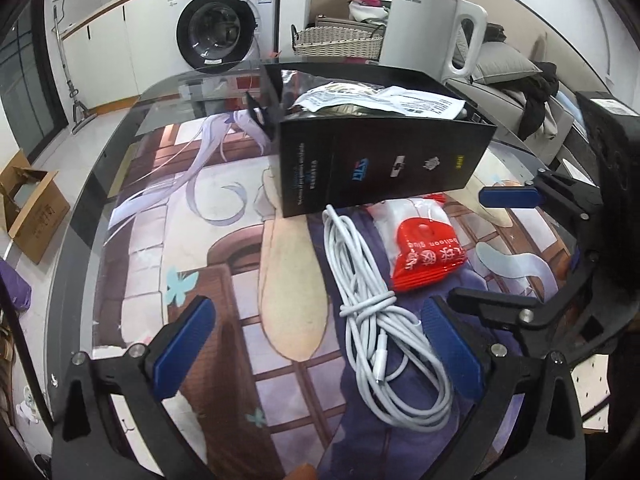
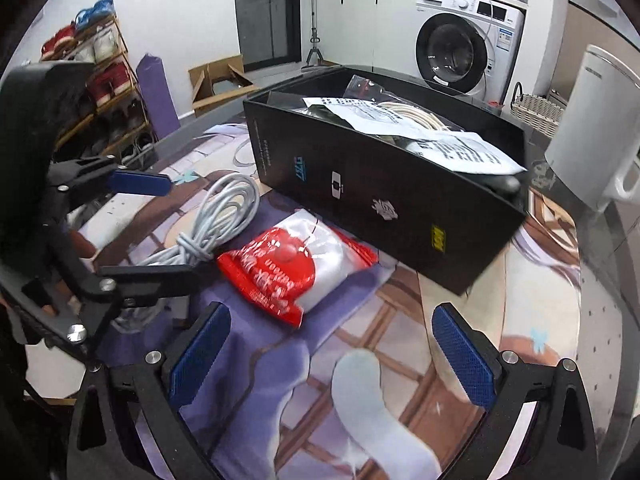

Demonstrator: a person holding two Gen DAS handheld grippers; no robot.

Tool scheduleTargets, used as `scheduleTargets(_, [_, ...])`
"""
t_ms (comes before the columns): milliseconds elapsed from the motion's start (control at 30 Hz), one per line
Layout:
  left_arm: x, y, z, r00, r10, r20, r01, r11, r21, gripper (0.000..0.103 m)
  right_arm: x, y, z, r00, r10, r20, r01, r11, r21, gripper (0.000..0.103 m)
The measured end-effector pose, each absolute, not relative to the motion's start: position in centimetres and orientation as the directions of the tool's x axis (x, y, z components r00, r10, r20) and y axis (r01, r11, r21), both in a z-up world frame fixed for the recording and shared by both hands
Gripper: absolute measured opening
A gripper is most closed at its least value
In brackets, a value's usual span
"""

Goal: Organize soft objects
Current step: 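Move both tools toward the white cable coil and the red balloon bag, then grasp the red balloon bag with the right tool while the left grasps the white cable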

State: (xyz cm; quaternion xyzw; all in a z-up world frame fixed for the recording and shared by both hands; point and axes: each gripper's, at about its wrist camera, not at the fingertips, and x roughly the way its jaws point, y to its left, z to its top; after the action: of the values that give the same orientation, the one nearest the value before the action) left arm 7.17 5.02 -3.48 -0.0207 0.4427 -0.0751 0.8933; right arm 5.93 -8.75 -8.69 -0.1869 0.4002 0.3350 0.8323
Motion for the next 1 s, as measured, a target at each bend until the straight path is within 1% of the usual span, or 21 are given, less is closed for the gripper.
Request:
scheduleTargets(100, [7.1,5.3,-3.4,0.6,-0.14,-0.788,0.113,0.99,-0.089,0.103,6.6,-7.9,-8.8,0.443,0.405,-0.8,-0.718,0.694,-0.047,0.102])
scheduleTargets(300, [7.1,6.0,-3.5,0.591,-0.145,-0.794,0.105,0.989,-0.103,0.103,7.0,-6.6,-9.1,0.433,0.413,-0.801,-0.746,0.664,-0.061,0.102])
scheduleTargets(633, [7.1,6.5,-3.6,0.585,-0.154,-0.797,0.102,0.988,-0.115,0.103,7.8,-4.8,-9.8,0.373,0.447,-0.813,-0.789,0.614,-0.024,0.102])
scheduleTargets(767, [7.2,6.5,-3.7,0.584,-0.156,-0.796,0.103,0.988,-0.118,0.103,7.7,-4.4,-9.9,0.375,0.455,-0.808,-0.795,0.606,-0.028,0.091])
scheduleTargets(833, [7.1,6.5,-3.7,0.584,-0.156,-0.797,0.103,0.988,-0.118,0.103,7.5,-4.2,-9.8,0.373,0.459,-0.806,-0.799,0.6,-0.028,0.088])
scheduleTargets(900, [7.1,6.5,-3.7,0.584,-0.155,-0.797,0.103,0.988,-0.116,0.103,7.4,-4.3,-9.7,0.375,0.464,-0.803,-0.801,0.598,-0.029,0.081])
scheduleTargets(1000, [7.2,6.4,-4.0,0.579,-0.149,-0.801,0.105,0.989,-0.108,0.103,7.1,-4.9,-9.6,0.373,0.474,-0.798,-0.805,0.593,-0.024,0.072])
